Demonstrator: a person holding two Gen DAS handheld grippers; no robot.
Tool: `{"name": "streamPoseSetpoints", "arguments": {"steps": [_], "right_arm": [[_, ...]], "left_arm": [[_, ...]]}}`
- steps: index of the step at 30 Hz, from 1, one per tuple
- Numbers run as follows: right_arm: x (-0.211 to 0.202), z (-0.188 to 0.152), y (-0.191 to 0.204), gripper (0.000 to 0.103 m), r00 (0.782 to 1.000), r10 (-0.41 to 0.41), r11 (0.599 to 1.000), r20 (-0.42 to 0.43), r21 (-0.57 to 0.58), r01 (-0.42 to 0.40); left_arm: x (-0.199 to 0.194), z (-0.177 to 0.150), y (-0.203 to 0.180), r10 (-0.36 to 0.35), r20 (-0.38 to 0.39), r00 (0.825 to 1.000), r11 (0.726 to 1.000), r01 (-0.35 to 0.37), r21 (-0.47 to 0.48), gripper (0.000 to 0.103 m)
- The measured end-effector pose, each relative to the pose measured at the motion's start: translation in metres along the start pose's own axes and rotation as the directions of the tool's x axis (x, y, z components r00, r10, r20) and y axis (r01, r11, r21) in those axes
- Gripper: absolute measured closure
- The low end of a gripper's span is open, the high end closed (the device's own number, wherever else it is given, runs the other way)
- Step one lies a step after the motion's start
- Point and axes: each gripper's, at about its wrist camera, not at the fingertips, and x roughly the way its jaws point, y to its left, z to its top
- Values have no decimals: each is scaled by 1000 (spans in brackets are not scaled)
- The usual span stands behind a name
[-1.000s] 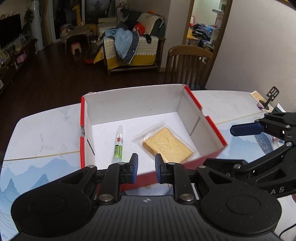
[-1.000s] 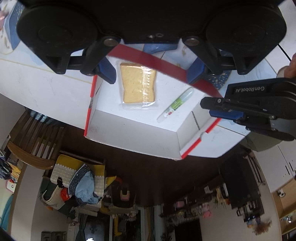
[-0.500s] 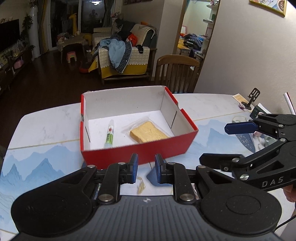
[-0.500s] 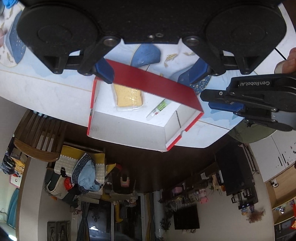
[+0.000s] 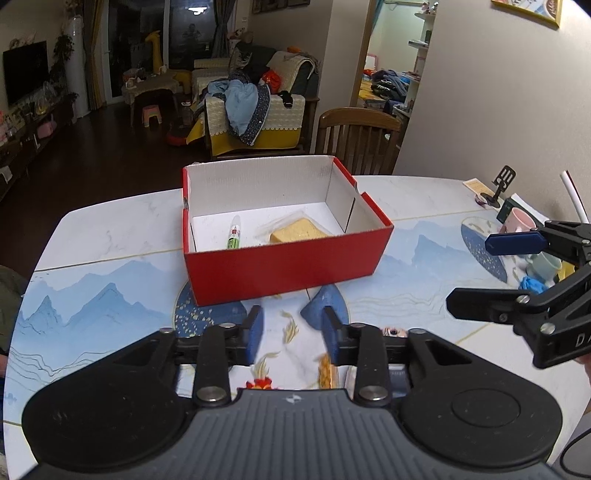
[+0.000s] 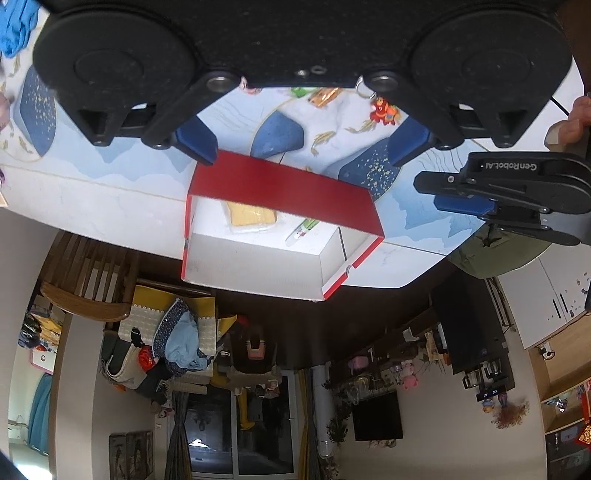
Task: Organize objects
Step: 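Withdraw both tools from the box back toward the remaining items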
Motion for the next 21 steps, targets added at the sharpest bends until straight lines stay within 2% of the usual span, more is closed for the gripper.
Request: {"name": "streamPoseSetpoints", "arguments": {"steps": [1,2,7,11,21], "right_arm": [[-2,-4,0,1,1000,-2,1000,0,6,2],[-3,-8,1,1,1000,-7,1000,0,10,7],[-6,-31,2,1,999,-45,999,-5,21,45],[-6,-54,-4,1,996,-85,995,-18,46,85],[10,-114,-17,1,980,-173,983,-98,48,179]], "left_arm": [[-2,-3,1,3,6,1000,1000,-3,-4,40],[-5,-6,1,6,14,1000,1000,-6,-7,33],[-13,-23,3,7,24,1000,1000,-7,-3,33],[-16,-38,9,-5,30,1000,1000,6,-23,23],[2,-82,23,6,-5,1000,998,-6,-57,17]]}}
